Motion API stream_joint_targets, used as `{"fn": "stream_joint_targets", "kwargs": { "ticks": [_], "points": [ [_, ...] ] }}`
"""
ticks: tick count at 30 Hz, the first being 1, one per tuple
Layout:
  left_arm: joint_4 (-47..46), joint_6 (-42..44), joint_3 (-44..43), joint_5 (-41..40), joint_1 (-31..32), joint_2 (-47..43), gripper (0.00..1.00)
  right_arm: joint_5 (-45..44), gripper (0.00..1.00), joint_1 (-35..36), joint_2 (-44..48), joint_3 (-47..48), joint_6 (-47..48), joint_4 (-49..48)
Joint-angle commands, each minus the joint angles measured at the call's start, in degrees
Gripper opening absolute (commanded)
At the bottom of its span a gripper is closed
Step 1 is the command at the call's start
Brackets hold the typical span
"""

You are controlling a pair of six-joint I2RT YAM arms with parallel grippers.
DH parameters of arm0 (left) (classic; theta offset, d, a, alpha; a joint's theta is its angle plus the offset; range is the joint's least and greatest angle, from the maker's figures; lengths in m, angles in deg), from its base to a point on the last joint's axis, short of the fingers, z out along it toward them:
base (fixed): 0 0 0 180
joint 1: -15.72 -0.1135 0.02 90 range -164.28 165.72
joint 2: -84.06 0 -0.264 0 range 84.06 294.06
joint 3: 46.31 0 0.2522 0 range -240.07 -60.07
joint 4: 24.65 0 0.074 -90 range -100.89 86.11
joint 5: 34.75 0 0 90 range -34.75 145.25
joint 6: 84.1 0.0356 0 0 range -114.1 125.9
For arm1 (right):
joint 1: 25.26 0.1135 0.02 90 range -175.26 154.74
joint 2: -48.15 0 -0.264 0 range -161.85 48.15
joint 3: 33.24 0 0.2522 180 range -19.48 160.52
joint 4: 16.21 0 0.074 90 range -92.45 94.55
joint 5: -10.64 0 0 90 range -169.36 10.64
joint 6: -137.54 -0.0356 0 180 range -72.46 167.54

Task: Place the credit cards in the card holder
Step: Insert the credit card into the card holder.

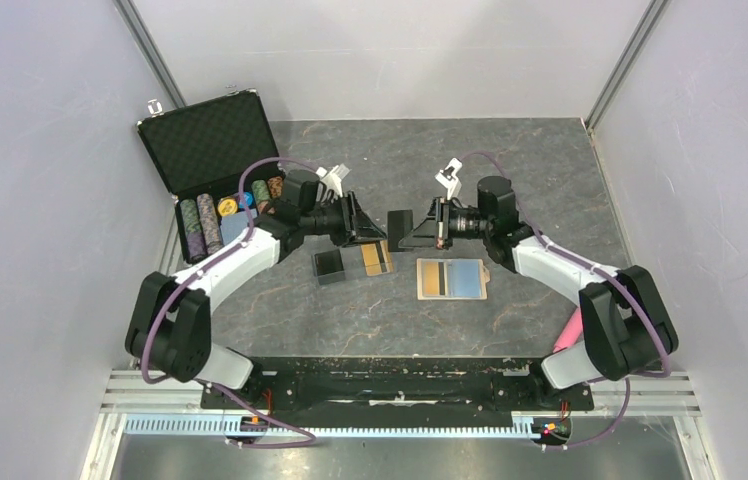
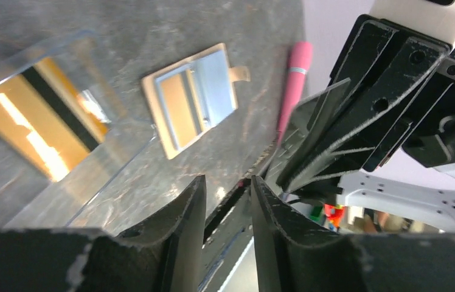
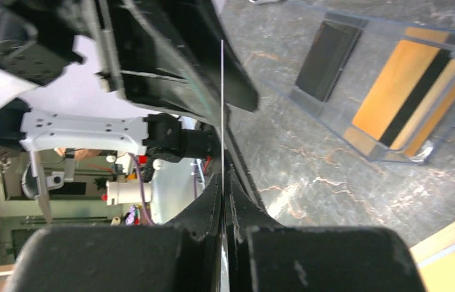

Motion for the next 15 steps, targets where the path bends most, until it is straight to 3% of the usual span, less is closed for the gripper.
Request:
{"fn": "stream_joint_targets", "kwargs": {
  "ticks": [1,8,15],
  "points": [
    [-19.49,-9.12,1.79,10.02,1.04,1.67,0.38,5.48,0.0,-0.74,3.58,-1.6,-6.47,-8.71],
    [-23.6,-10.78,2.5,12.47,1.49,2.23,0.32,5.98,0.0,-0.86,3.43,-2.6,-10.08,-13.1],
    [-14.59,-7.7,4.43,1.17,1.34,-2.76,0.33,3.92,0.0,-2.07,4.5,-3.06,-9.62,-12.18]
  ]
}}
